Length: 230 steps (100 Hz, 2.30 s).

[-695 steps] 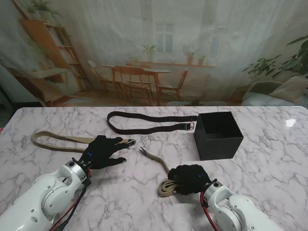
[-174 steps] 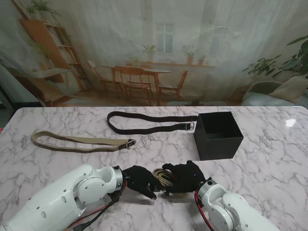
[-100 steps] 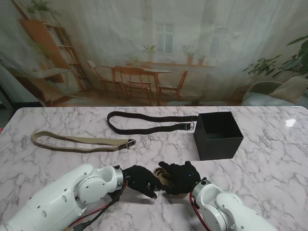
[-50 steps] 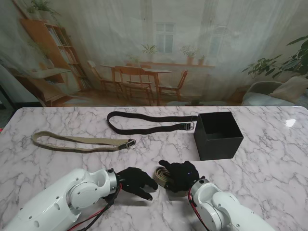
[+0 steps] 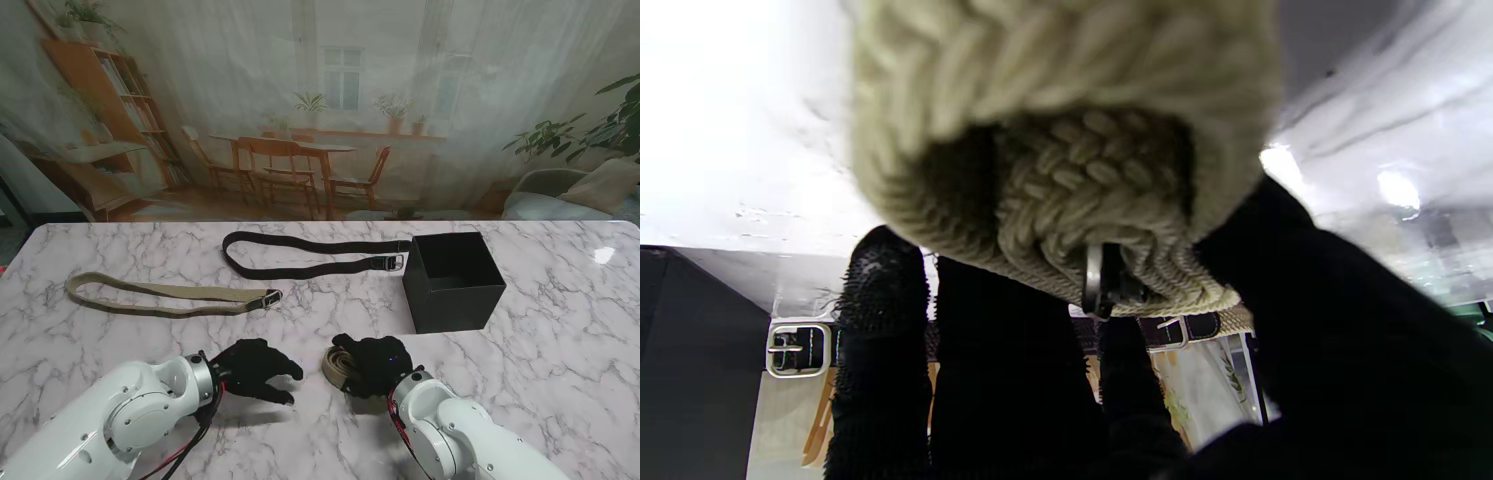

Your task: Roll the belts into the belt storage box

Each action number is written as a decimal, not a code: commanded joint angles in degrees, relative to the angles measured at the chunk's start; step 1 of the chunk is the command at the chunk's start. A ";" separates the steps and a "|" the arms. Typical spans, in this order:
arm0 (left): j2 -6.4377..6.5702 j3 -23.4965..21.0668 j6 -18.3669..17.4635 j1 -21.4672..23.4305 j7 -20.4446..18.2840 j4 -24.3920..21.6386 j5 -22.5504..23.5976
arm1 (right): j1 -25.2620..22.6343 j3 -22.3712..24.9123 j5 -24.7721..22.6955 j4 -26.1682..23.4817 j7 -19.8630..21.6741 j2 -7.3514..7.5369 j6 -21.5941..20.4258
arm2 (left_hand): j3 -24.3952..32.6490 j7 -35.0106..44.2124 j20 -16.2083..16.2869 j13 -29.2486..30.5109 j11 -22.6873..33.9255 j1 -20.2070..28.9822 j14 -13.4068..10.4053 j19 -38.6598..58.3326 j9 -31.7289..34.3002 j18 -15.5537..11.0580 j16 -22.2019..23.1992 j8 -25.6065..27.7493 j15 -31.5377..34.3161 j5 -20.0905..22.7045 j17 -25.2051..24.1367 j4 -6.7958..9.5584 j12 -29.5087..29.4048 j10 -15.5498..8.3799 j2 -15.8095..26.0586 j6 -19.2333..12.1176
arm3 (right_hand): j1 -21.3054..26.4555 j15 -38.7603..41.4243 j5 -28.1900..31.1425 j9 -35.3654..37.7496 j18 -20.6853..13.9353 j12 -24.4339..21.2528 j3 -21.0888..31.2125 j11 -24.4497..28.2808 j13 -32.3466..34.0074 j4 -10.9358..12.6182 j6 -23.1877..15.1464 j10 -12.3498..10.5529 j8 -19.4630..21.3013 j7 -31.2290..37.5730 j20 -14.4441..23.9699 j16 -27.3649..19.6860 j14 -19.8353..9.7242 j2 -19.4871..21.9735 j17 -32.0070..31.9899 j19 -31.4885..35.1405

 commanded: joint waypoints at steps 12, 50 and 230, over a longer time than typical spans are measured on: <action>-0.38 -4.37 0.33 2.70 2.68 -1.75 2.62 | -3.05 0.94 -0.29 2.39 -0.57 0.03 -0.69 | -1.35 0.71 0.31 0.37 -0.09 0.30 1.69 0.17 1.59 0.59 0.11 0.78 -1.06 1.50 -0.33 -0.16 0.94 0.58 2.32 -0.50 | 14.56 4.09 2.66 9.42 0.08 2.40 7.62 6.95 7.19 1.83 -2.73 -10.15 -0.88 2.48 0.56 0.97 -1.85 0.43 1.06 2.52; -0.80 -8.03 2.52 4.25 6.28 -1.20 7.11 | -2.85 1.40 0.24 3.48 -4.16 -0.30 -4.28 | -1.49 0.70 0.41 0.25 -0.10 0.46 1.67 0.13 1.80 0.90 0.34 0.82 -1.00 1.77 -0.72 -0.19 1.41 0.52 2.75 -0.63 | 14.08 1.28 3.31 9.54 -1.22 2.26 3.48 2.76 3.84 1.69 -7.91 -11.84 -1.03 3.16 -0.03 0.28 -2.54 4.53 -2.63 1.04; -0.96 -8.75 4.69 4.25 8.00 -0.49 9.28 | -3.57 0.72 6.10 2.28 -0.37 -0.48 -7.14 | -1.60 0.24 0.65 -0.14 0.08 -0.05 1.67 -0.01 1.85 0.99 0.59 0.37 -1.05 1.74 -1.36 -0.24 2.04 0.19 4.03 -1.10 | -18.61 -10.34 -3.20 -18.44 3.46 -9.76 -24.15 -6.63 -20.76 6.98 -1.63 -3.06 -3.68 -2.30 -1.17 -7.87 5.51 26.84 -19.68 -8.02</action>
